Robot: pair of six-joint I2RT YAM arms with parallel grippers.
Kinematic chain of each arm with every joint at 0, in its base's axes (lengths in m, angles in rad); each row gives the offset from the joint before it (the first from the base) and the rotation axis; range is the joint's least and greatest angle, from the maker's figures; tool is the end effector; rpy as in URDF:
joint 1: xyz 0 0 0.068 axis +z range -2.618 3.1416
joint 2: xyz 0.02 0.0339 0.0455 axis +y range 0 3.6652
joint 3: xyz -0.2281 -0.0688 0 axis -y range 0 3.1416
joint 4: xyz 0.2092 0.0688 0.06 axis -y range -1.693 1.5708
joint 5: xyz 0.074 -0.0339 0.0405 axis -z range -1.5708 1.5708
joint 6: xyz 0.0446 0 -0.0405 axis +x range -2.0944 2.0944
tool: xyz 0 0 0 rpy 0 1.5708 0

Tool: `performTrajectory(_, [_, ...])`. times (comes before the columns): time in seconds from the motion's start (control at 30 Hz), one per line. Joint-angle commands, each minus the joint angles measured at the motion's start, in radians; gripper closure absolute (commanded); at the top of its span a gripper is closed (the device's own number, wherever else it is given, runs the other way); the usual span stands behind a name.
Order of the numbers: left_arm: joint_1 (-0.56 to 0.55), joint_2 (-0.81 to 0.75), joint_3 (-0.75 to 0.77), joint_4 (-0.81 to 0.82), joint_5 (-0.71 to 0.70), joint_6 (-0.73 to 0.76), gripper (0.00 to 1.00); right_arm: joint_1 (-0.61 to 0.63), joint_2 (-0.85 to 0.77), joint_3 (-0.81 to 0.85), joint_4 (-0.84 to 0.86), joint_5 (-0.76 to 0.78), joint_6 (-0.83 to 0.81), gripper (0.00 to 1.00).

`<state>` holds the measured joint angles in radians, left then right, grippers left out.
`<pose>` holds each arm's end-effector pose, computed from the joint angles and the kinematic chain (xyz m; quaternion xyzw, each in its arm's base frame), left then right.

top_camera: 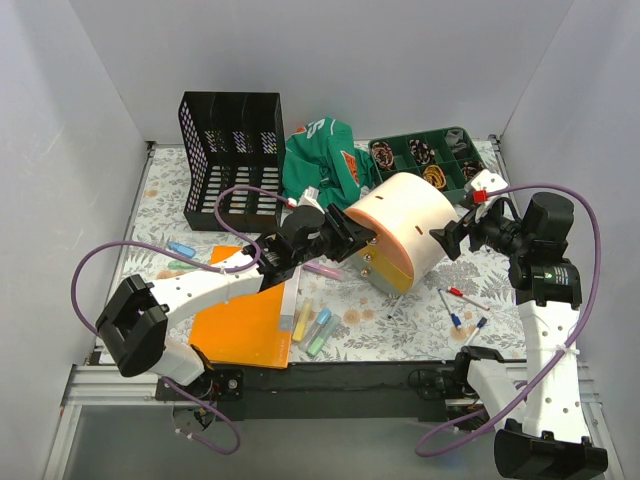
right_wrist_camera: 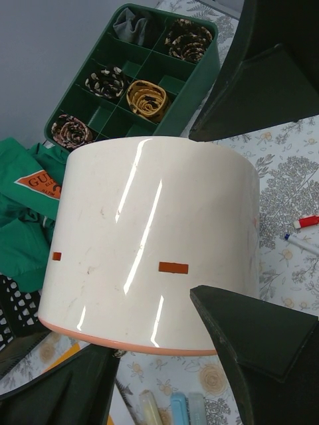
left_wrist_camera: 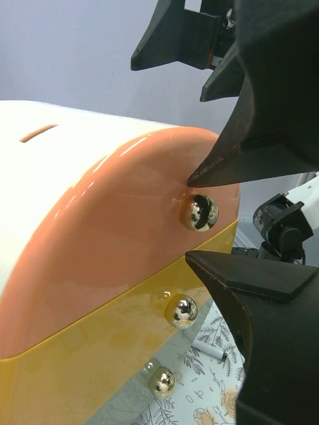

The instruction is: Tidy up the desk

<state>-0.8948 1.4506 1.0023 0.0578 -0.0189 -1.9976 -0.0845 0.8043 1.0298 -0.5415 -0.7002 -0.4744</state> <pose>0.1989 -0.2466 0.2582 -0.4397 0.7049 -0.5512 0.0769 0.1569 0.0156 0.3495 -0.3448 0.7070 0.1148 0.6066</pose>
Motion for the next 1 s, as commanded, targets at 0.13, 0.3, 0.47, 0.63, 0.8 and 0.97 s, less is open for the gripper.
performTrajectory(0.13, [-0.016, -0.042, 0.024, 0.028, 0.000, 0.016, 0.57, -0.012, -0.010, -0.007, 0.035, -0.028, 0.013, 0.02])
performTrajectory(0.3, [-0.016, -0.010, 0.022, 0.039, 0.014, 0.013, 0.60, -0.017, -0.013, -0.002, 0.034, -0.032, 0.016, 0.02])
performTrajectory(0.47, [-0.016, -0.010, 0.024, 0.039, 0.002, 0.022, 0.62, -0.020, -0.014, -0.004, 0.034, -0.038, 0.017, 0.02])
performTrajectory(0.63, [-0.016, -0.013, 0.015, 0.036, 0.000, 0.028, 0.62, -0.026, -0.014, 0.003, 0.034, -0.050, 0.020, 0.01])
performTrajectory(0.8, [-0.016, 0.001, 0.007, 0.039, 0.004, 0.028, 0.61, -0.029, -0.016, 0.003, 0.034, -0.056, 0.023, 0.01])
performTrajectory(0.97, [-0.016, 0.008, 0.013, 0.042, 0.011, 0.033, 0.61, -0.032, -0.019, 0.004, 0.032, -0.064, 0.026, 0.01])
